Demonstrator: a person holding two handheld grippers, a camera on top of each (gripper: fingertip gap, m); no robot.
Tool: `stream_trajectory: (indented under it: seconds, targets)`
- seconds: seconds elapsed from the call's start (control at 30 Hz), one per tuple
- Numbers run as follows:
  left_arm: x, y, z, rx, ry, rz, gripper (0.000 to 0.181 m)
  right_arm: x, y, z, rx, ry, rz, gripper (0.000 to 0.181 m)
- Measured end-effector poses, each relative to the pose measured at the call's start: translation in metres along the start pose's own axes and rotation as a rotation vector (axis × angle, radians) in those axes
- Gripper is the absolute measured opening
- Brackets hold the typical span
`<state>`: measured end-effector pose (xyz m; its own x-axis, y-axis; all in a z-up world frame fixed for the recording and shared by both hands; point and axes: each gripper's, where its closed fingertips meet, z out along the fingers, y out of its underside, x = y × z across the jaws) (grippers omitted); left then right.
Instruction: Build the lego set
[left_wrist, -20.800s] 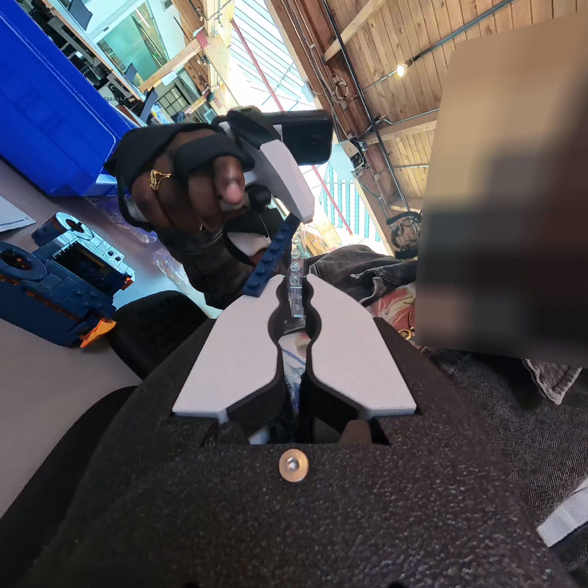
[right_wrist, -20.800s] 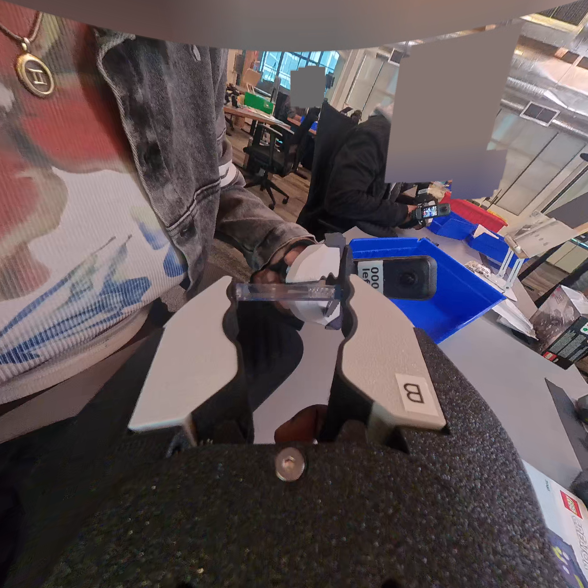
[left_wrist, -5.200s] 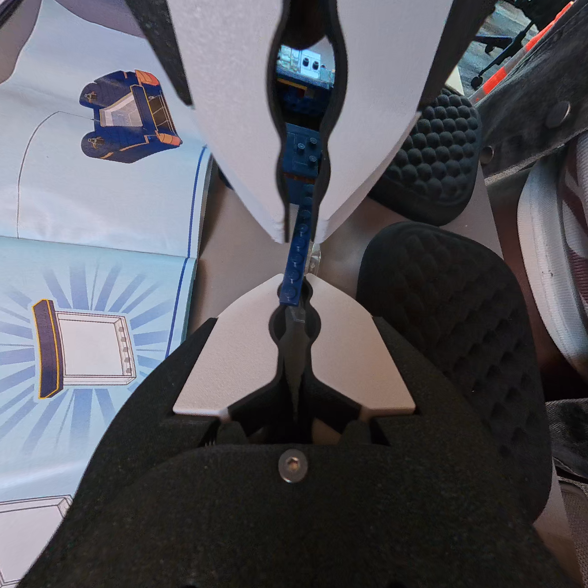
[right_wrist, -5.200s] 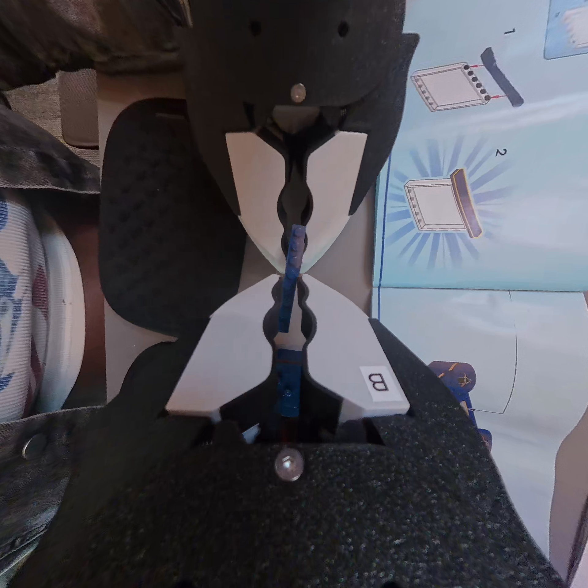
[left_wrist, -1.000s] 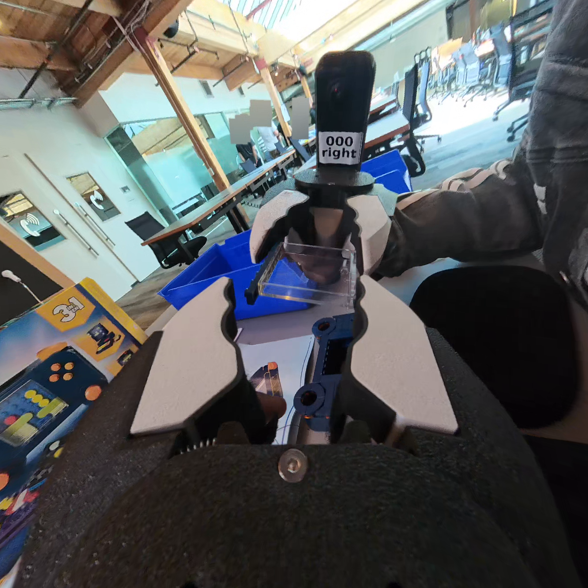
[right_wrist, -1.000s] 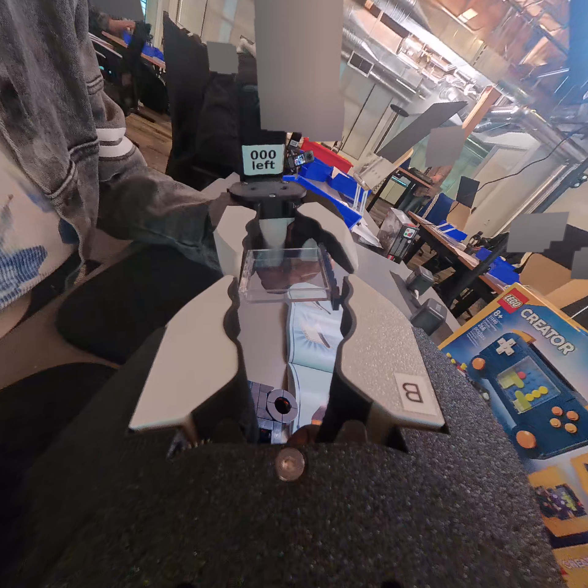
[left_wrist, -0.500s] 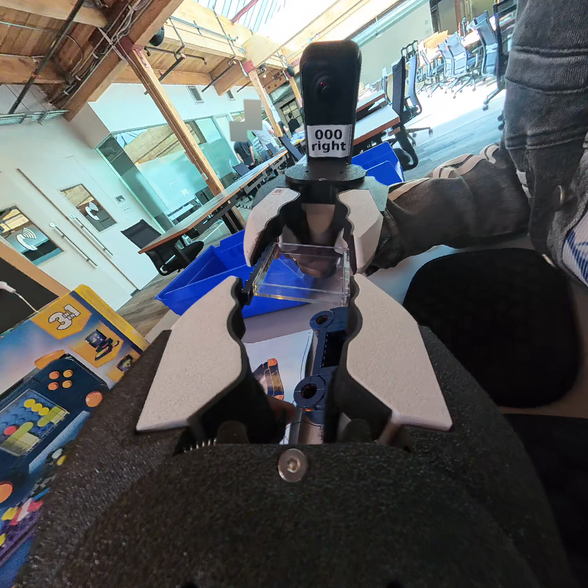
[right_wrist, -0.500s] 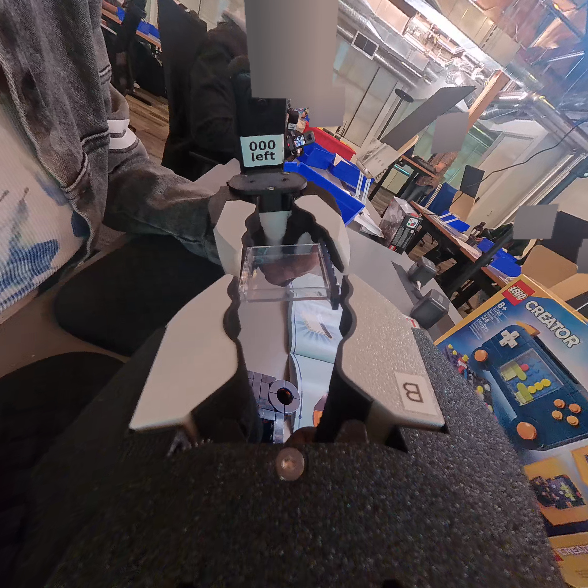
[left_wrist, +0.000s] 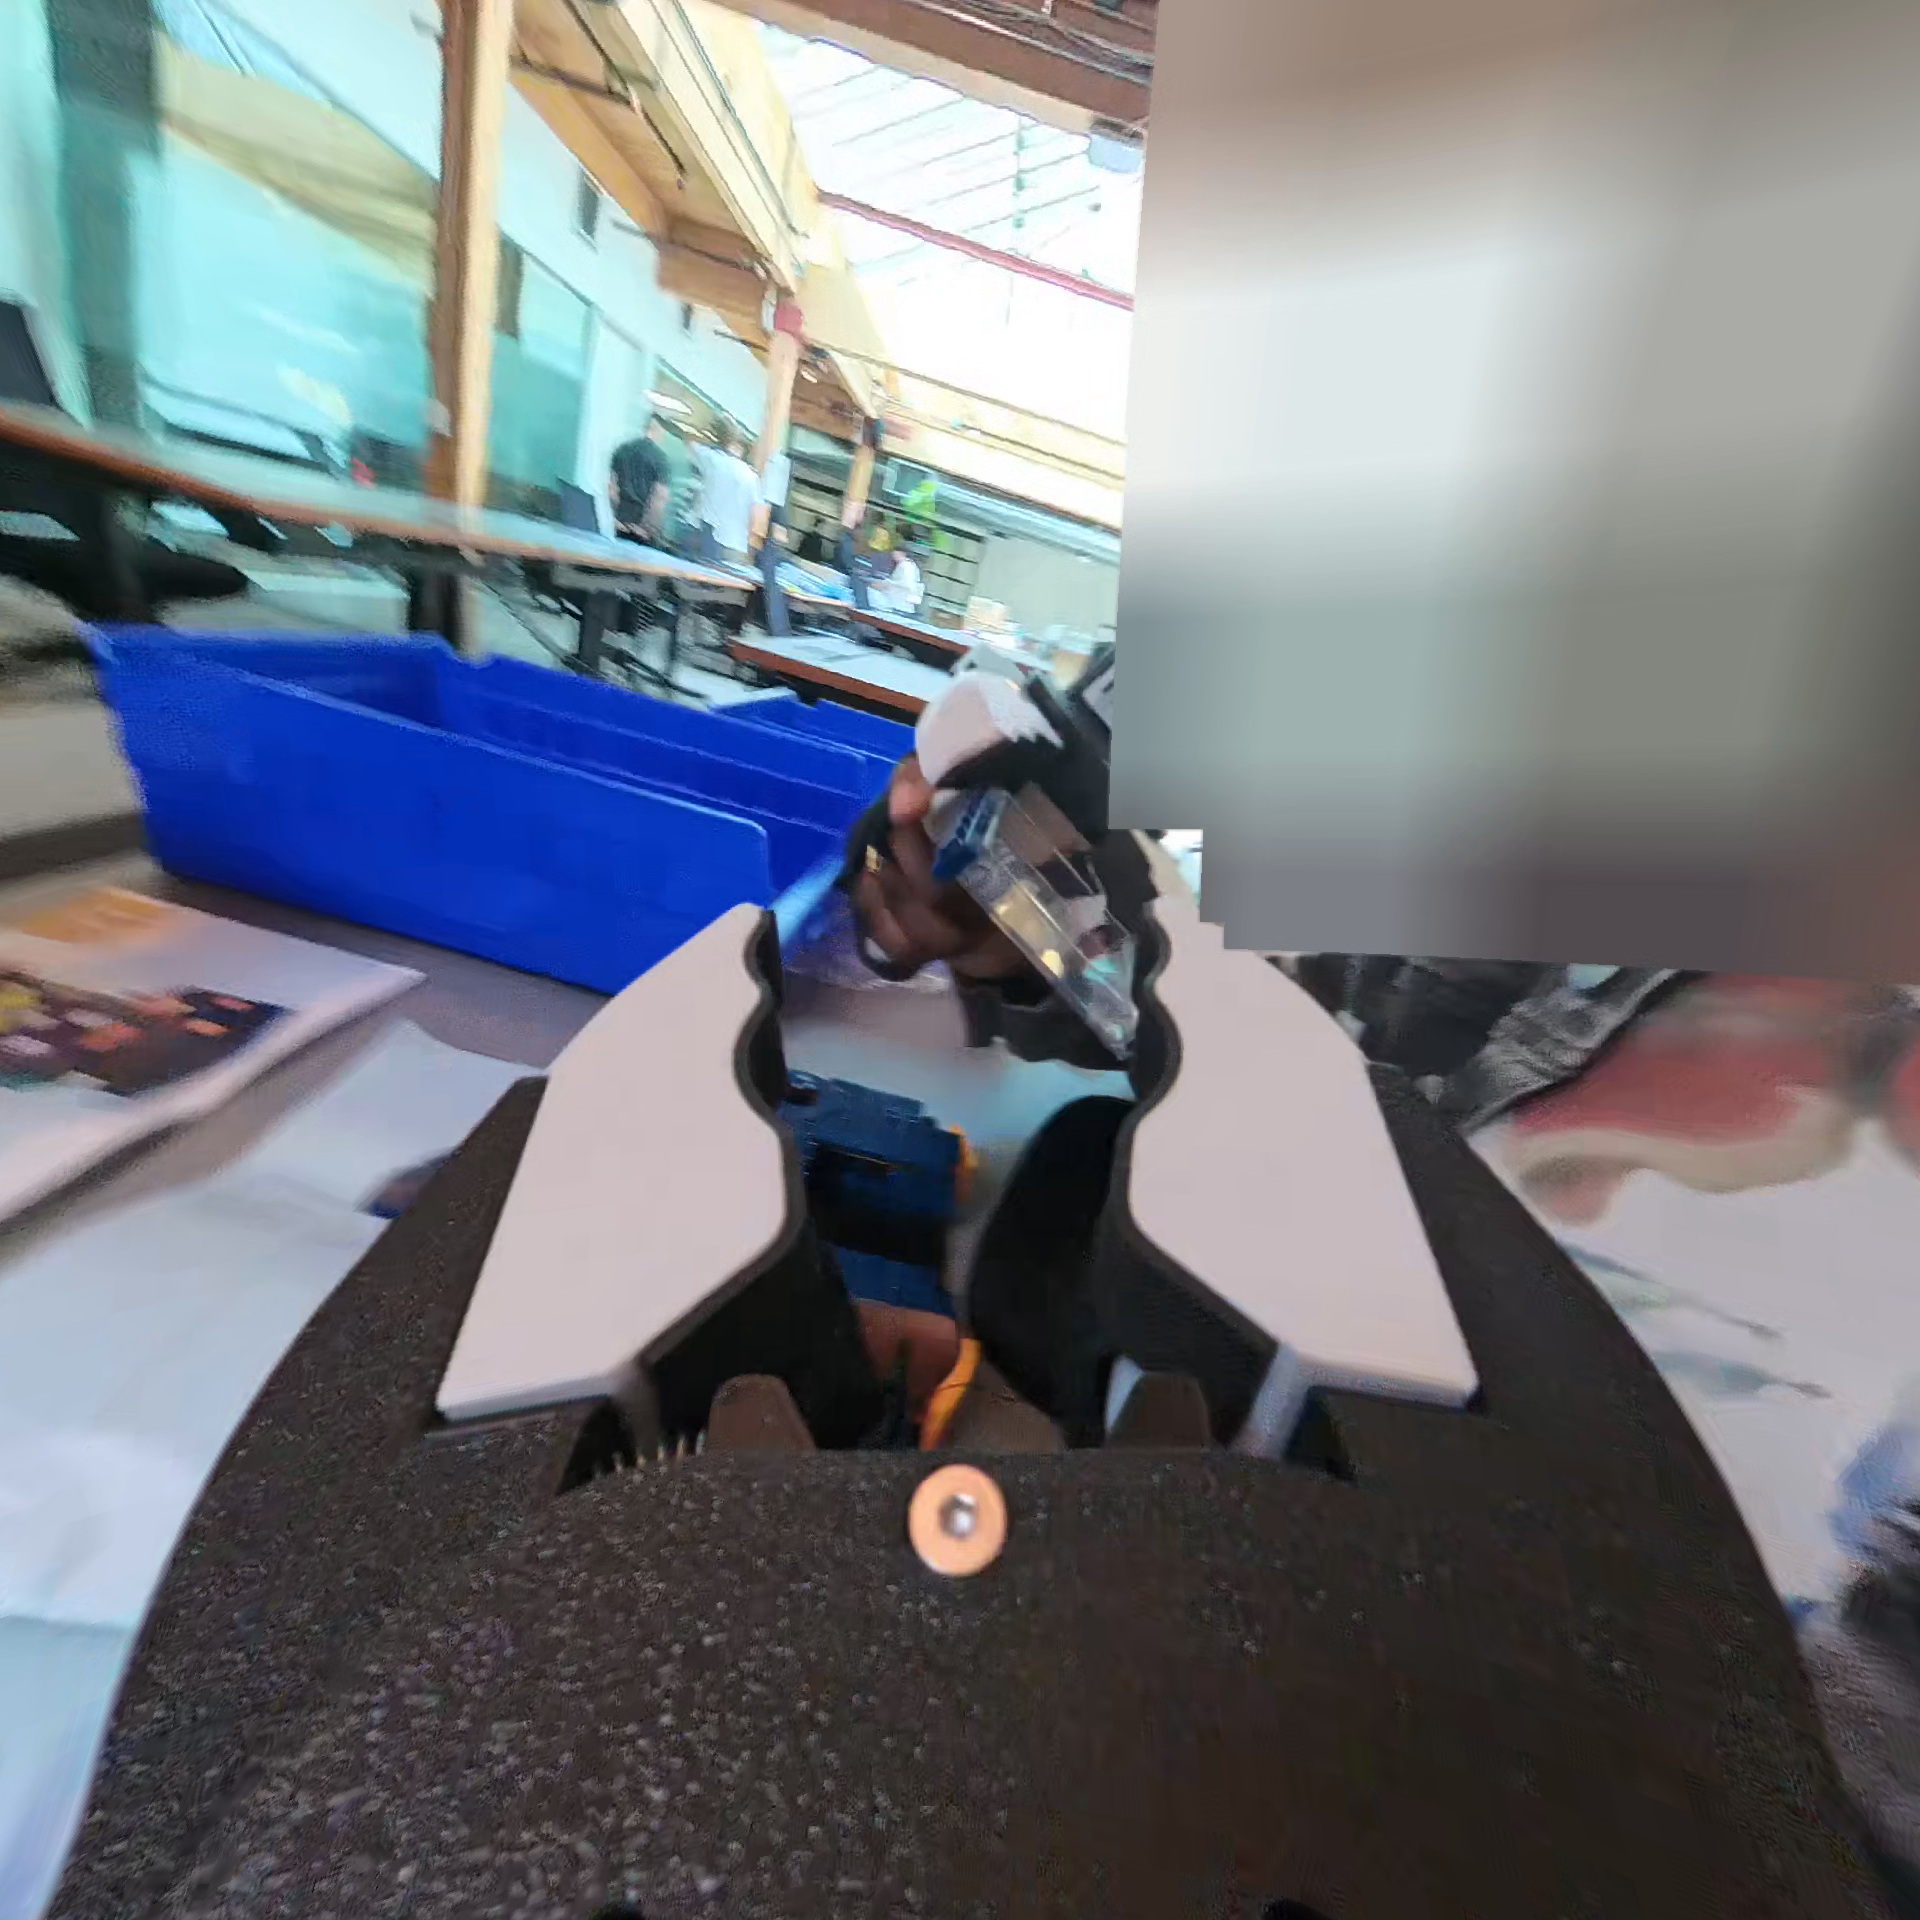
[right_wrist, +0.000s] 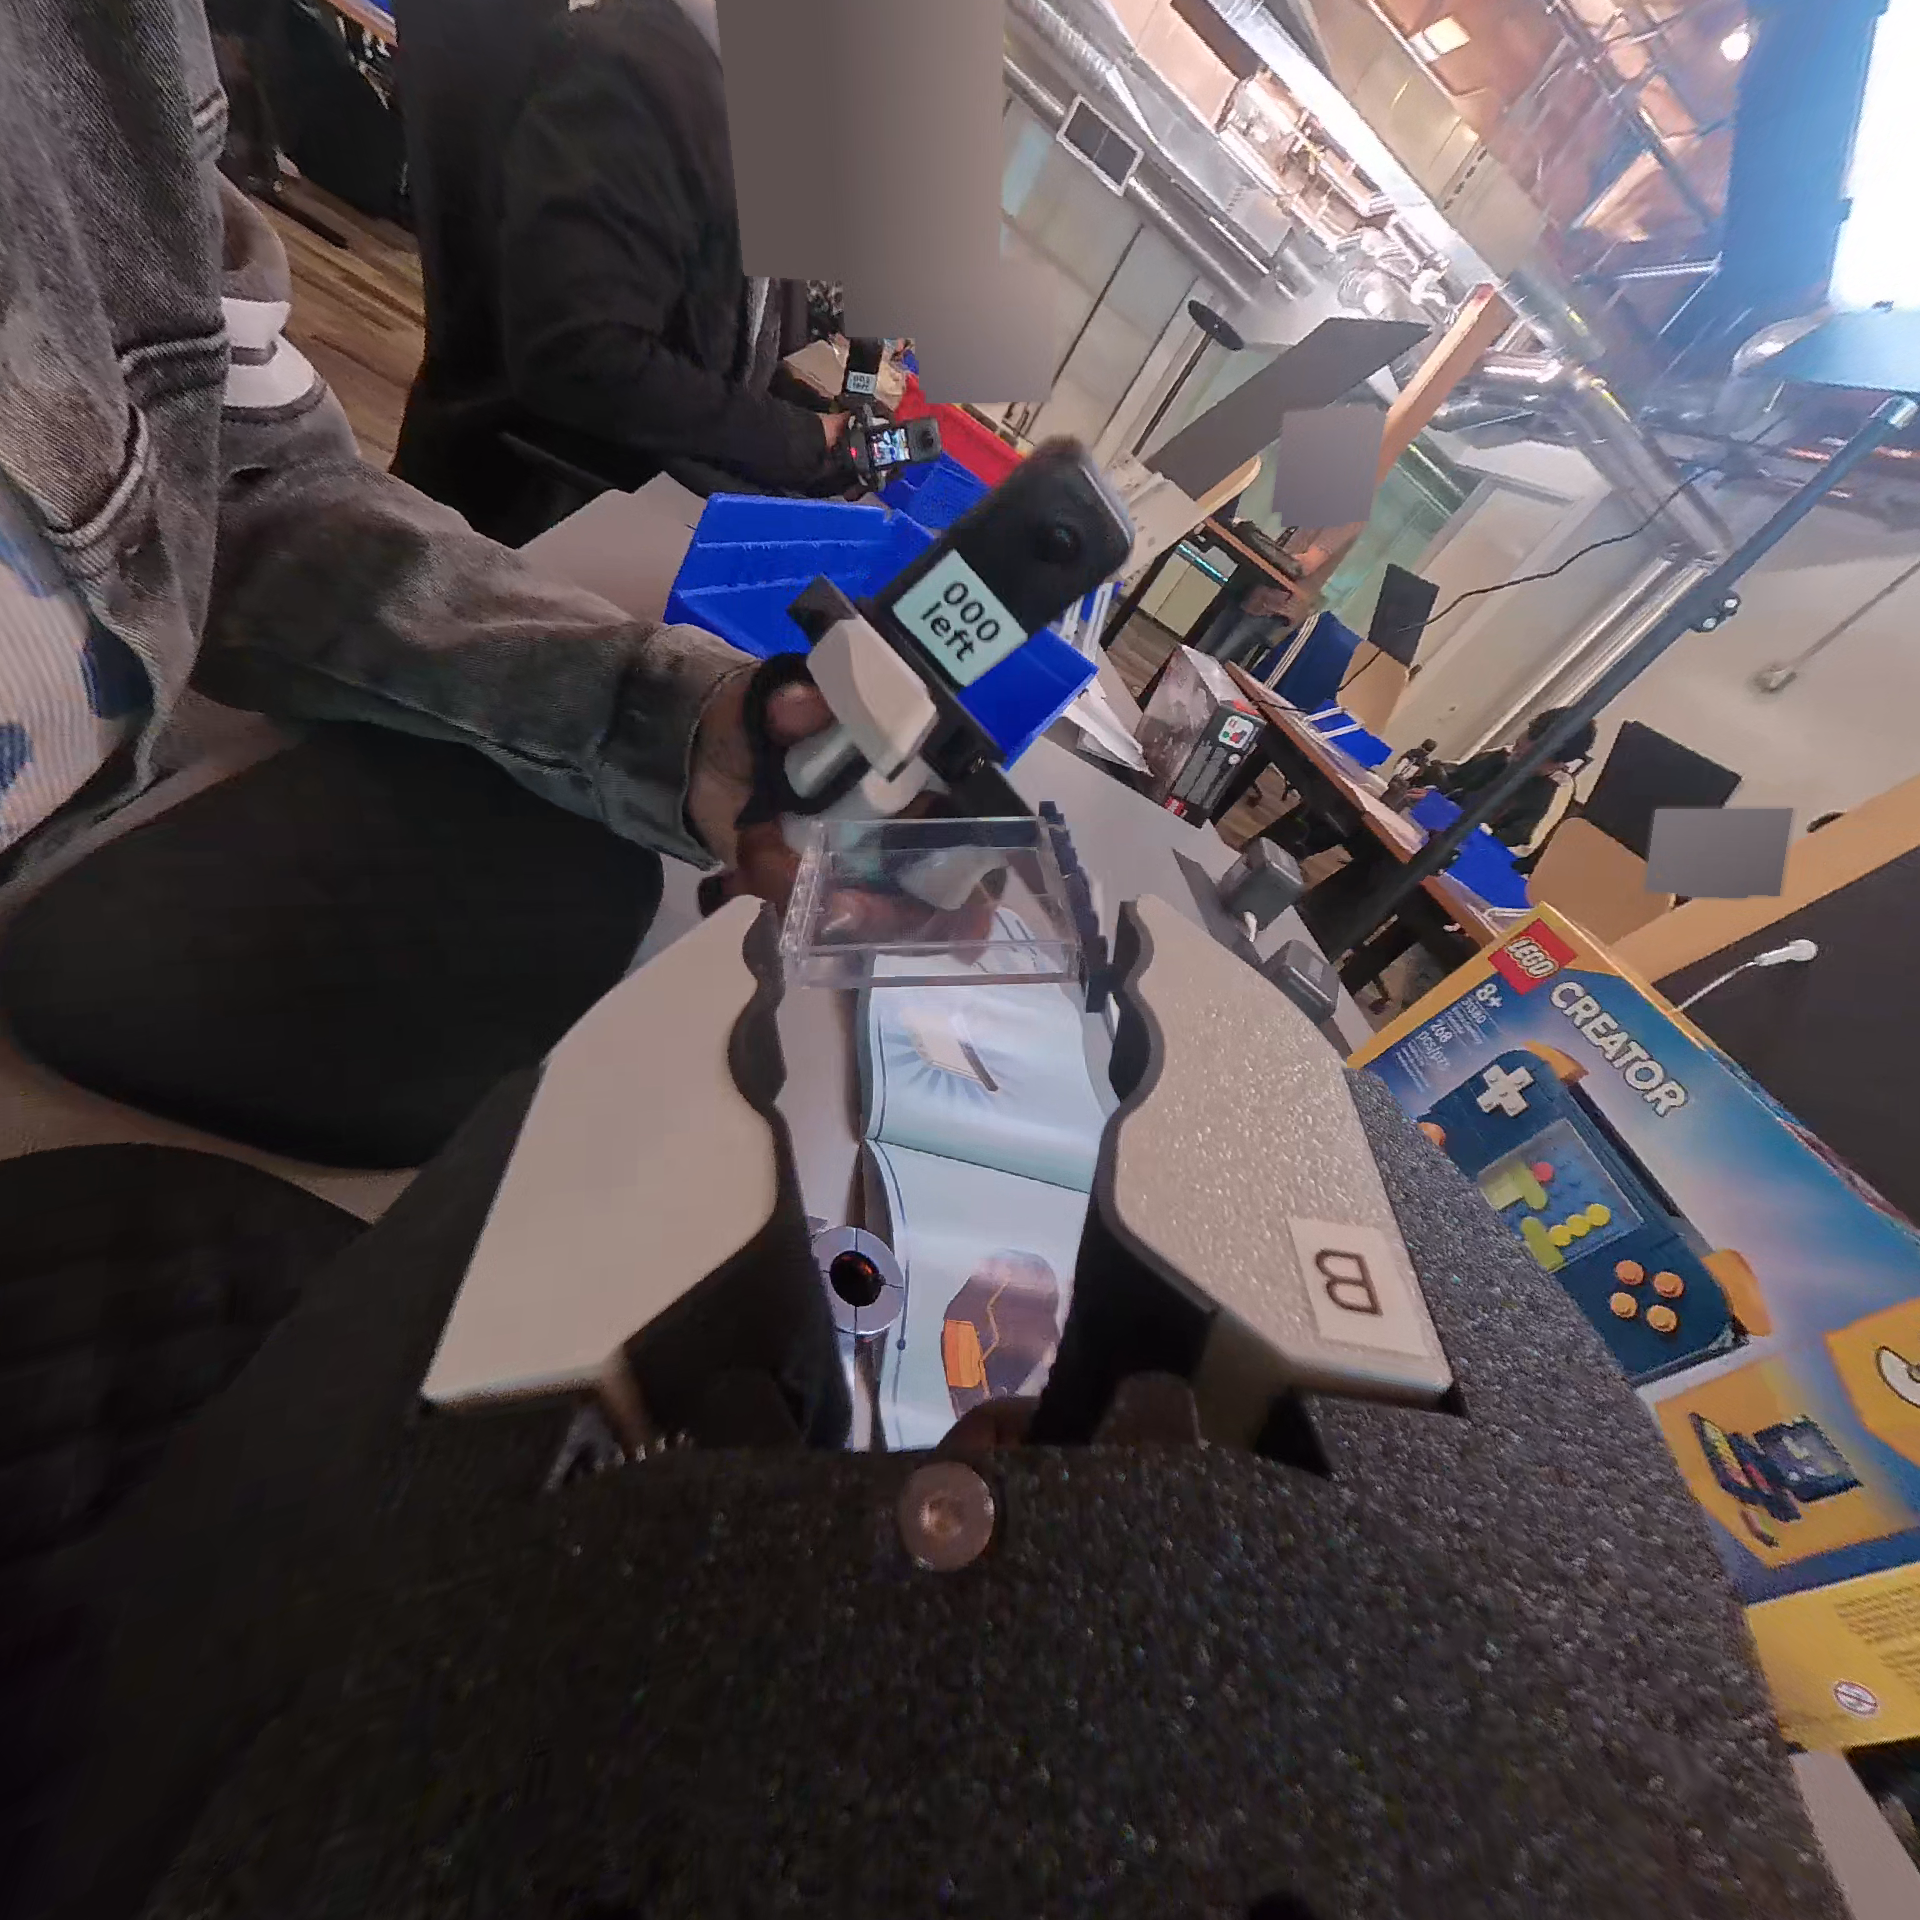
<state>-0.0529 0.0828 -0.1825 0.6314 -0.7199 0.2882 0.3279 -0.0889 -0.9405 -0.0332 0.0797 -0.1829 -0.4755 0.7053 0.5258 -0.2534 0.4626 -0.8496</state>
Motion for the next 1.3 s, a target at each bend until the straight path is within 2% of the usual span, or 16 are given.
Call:
stream_trajectory:
  seconds: [0.07,0.17,0.23,0.33,0.4,0.47,0.53,0.63,0.7,0.77,0.87,0.93,1.03,1.1,1.3]
  targets:
    - [0.005,0.007,0.004,-0.010,0.076,-0.111,0.059,0.000,0.002,0.000,-0.012,0.009,-0.024,0.062]
    - [0.013,0.008,0.006,0.016,0.154,-0.173,0.038,-0.002,0.003,0.001,-0.040,0.022,-0.096,0.062]
    - [0.012,0.008,0.006,0.033,0.161,-0.177,0.030,-0.004,0.005,0.003,-0.073,0.045,-0.190,0.061]
    - [0.012,0.013,0.007,0.014,0.157,-0.164,0.028,-0.010,0.008,0.009,-0.136,0.055,-0.335,0.062]
    - [0.015,0.016,0.008,-0.004,0.172,-0.140,0.013,-0.015,0.009,0.012,-0.158,0.048,-0.373,0.062]
    - [0.012,0.018,0.008,-0.014,0.136,-0.093,0.008,-0.013,0.011,0.014,-0.164,0.069,-0.377,0.062]
    - [0.013,0.011,0.005,0.013,0.114,-0.008,0.004,-0.007,0.021,0.014,-0.205,0.102,-0.312,0.055]
    - [0.010,-0.003,-0.006,0.094,0.007,0.189,0.004,-0.011,0.018,0.015,-0.100,0.031,-0.064,0.062]
    - [0.013,-0.006,-0.014,0.148,-0.046,0.336,0.004,-0.014,0.009,0.013,0.020,-0.032,0.114,0.052]
    - [0.013,-0.010,-0.020,0.206,-0.112,0.418,0.004,-0.013,0.004,0.012,0.105,-0.084,0.275,0.033]
    - [0.008,-0.006,-0.019,0.196,-0.157,0.454,0.004,-0.011,0.003,0.015,0.149,-0.129,0.433,0.031]
    - [0.006,0.001,-0.014,0.162,-0.148,0.442,0.004,-0.007,0.009,0.020,0.118,-0.102,0.474,0.031]
    - [0.003,0.010,-0.010,0.108,-0.159,0.456,0.004,0.000,0.011,0.027,0.092,-0.068,0.550,0.010]
    - [0.001,0.011,-0.010,0.100,-0.178,0.464,0.005,0.005,0.007,0.031,0.106,-0.041,0.585,0.008]
    - [-0.010,0.010,-0.014,0.118,-0.205,0.368,0.006,0.018,0.018,0.035,0.091,0.180,0.343,0.007]
